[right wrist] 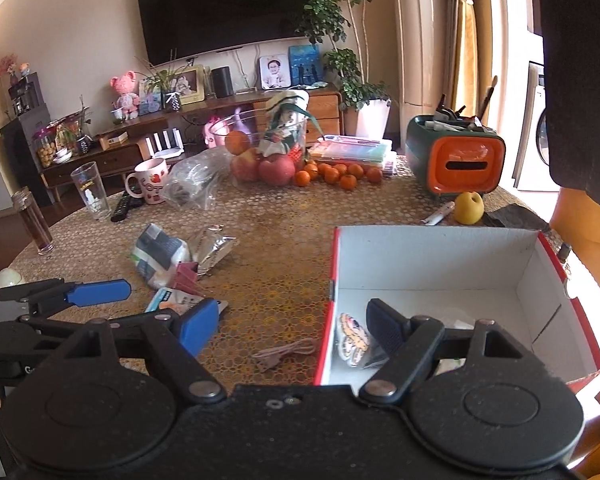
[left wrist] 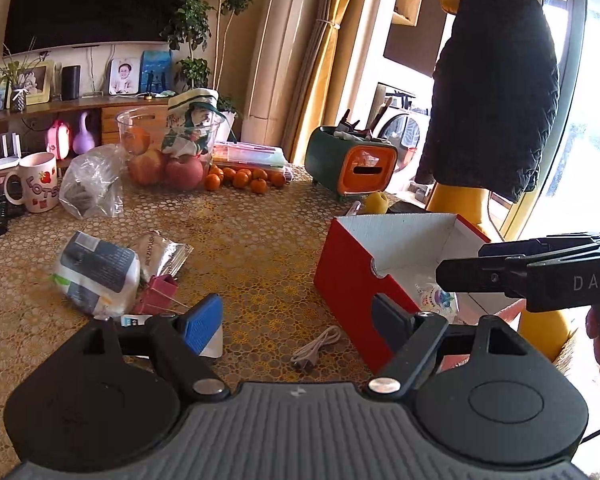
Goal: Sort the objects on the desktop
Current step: 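Withdraw both tools from the box toward the snack pouch and white cable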
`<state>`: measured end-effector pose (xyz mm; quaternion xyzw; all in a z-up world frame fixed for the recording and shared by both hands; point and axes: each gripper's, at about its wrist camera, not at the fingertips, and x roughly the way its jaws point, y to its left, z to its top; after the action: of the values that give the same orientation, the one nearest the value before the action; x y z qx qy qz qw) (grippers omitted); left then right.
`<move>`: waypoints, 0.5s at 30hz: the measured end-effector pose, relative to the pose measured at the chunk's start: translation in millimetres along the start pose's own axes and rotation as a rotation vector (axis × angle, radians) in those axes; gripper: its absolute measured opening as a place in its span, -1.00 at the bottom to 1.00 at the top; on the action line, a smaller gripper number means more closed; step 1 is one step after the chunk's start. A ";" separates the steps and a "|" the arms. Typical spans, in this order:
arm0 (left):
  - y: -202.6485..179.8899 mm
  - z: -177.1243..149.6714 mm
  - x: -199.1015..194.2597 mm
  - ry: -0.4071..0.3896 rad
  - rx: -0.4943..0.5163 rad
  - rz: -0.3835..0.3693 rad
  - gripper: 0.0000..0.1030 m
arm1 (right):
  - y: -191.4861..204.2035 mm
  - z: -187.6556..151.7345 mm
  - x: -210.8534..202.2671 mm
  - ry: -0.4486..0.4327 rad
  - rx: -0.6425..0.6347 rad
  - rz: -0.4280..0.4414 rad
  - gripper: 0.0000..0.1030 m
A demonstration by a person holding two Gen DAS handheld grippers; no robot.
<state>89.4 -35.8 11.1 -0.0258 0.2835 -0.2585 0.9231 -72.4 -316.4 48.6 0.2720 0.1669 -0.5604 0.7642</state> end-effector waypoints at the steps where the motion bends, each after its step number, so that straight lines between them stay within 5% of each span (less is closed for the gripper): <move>1: 3.3 -1.3 -4.8 -0.003 0.002 0.005 0.57 | 7.4 -0.8 -0.8 -0.002 -0.009 0.002 0.57; 15: 48.9 -23.9 -45.9 -0.036 0.021 0.092 0.68 | 67.2 -21.0 11.3 0.006 -0.035 -0.004 0.65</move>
<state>66.8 31.4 5.0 -0.0076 0.2652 -0.2183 0.9391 -4.1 -297.4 40.9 0.2601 0.1798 -0.5582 0.7671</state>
